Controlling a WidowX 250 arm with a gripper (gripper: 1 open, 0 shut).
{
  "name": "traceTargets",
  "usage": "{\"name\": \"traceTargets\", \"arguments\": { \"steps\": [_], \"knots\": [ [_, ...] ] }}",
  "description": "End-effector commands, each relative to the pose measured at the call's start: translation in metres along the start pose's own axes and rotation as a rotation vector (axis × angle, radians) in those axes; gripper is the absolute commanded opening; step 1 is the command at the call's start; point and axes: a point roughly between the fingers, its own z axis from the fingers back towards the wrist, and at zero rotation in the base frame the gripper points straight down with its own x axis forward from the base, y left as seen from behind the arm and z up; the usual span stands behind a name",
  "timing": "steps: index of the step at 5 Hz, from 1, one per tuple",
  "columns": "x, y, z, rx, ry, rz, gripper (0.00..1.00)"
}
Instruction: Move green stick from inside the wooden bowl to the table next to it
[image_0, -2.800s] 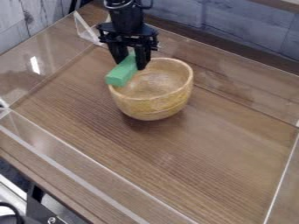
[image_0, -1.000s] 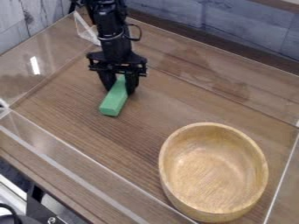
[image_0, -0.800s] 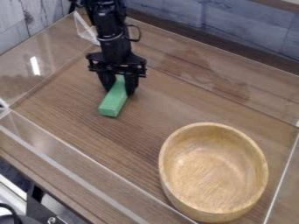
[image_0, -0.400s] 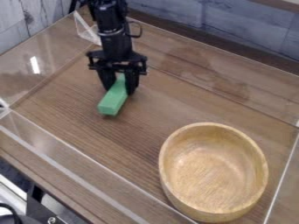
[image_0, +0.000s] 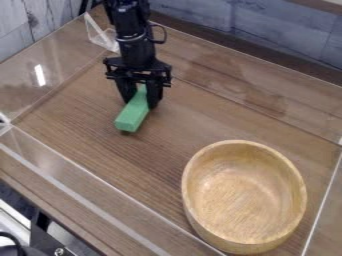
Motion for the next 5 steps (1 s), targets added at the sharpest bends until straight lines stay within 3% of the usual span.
{"name": "traceTargets", "arguments": {
  "steps": [1,4,5],
  "knots": [
    [0.009,-0.001,0.004,0.004,-0.034,-0.037,0.00],
    [0.018,-0.008,-0.007,-0.003,-0.025,-0.040,0.00],
    [0.020,-0.012,-0.004,-0.005,-0.016,-0.100,0.00]
  ]
}}
